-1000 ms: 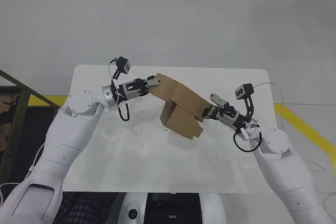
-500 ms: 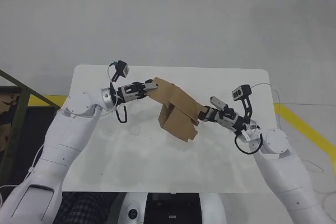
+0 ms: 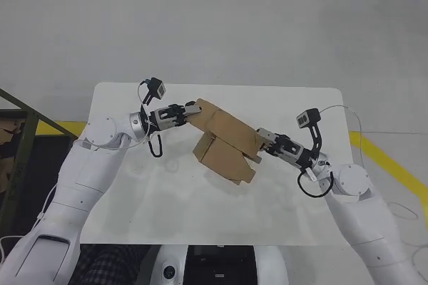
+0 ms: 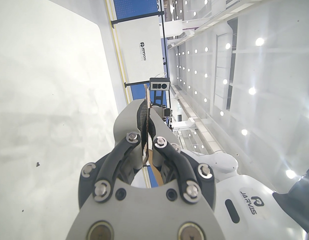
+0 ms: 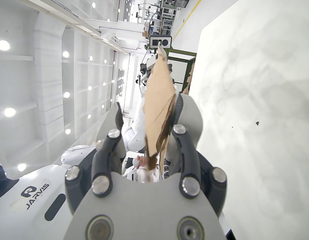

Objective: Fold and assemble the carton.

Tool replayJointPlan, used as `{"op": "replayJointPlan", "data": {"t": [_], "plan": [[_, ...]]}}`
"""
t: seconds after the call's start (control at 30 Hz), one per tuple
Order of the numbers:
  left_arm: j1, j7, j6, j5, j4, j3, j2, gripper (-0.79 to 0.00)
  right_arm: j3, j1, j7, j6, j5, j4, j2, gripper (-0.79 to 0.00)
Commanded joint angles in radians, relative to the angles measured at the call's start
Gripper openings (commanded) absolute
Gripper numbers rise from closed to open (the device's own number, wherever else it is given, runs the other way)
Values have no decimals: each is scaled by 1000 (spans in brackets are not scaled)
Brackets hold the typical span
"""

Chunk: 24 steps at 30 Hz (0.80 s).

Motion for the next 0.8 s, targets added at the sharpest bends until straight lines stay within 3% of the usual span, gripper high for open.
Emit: {"op": "replayJointPlan", "data": {"t": [0.0, 0.3, 0.37, 0.4, 0.77], "plan": [[0, -2, 1, -1, -1, -1, 0, -785, 0, 1, 0, -1, -9, 1, 0, -785], [2, -4, 2, -1, -1, -7, -2, -785, 7, 4, 13, -4, -22, -3, 0, -785], [2, -6, 1, -1, -2, -9, -2, -339, 9, 4, 16, 0, -25, -6, 0, -785], [2, -7, 1, 0, -2, -10, -2, 0, 10, 4, 18, 2, -25, -8, 0, -785], [8, -26, 0, -31, -23, -68, 6, 0, 38, 10, 56, 9, -65, -33, 7, -785]]}}
